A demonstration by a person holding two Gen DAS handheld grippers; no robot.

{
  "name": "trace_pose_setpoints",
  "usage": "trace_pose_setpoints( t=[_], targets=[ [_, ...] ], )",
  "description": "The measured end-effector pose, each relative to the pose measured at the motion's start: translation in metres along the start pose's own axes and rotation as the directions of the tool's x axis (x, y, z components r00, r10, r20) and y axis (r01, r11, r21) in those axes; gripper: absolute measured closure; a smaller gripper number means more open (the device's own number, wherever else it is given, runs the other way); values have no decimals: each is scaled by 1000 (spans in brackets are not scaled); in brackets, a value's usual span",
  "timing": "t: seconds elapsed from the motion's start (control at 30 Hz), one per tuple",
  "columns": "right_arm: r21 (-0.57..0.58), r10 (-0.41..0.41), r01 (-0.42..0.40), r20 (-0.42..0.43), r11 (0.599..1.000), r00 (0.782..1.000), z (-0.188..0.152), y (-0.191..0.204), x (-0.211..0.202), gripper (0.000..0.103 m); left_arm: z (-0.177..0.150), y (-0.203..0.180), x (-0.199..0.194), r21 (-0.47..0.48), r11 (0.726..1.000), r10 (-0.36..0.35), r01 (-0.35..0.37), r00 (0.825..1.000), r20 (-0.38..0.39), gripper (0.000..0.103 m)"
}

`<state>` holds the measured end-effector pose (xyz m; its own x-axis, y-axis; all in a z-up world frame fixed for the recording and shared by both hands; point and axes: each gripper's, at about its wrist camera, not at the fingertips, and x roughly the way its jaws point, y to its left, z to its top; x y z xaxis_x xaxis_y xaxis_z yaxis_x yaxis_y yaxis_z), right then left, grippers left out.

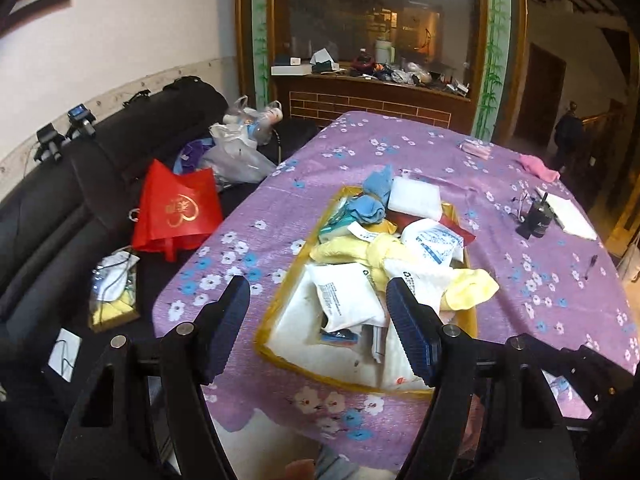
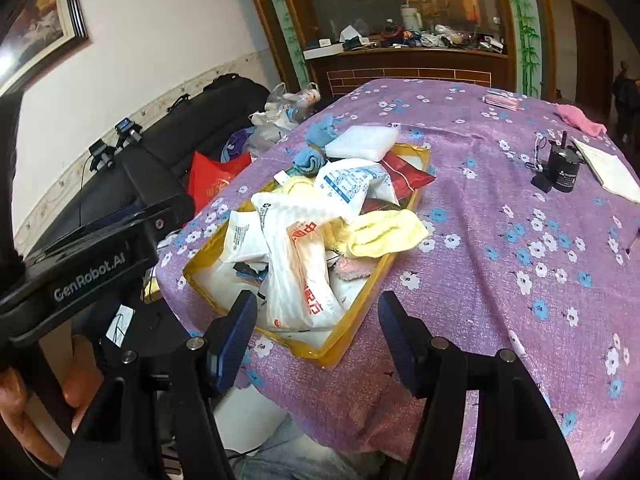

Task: Organize soft objects

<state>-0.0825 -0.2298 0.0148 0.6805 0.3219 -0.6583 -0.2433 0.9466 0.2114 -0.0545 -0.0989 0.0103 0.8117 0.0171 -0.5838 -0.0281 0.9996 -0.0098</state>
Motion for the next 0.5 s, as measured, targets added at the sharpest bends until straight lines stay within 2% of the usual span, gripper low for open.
trace_pose_setpoints(
  t=[0.3,0.5],
  targets=[
    [45,-6,8,-37,999,999,-4,-3,6,40,-4,-6,-3,19,999,33,-33,999,-9,31],
    [49,-2,5,-45,999,999,-4,0,7,40,-5,-8,0,44,994,97,-96,995,-12,31]
  ],
)
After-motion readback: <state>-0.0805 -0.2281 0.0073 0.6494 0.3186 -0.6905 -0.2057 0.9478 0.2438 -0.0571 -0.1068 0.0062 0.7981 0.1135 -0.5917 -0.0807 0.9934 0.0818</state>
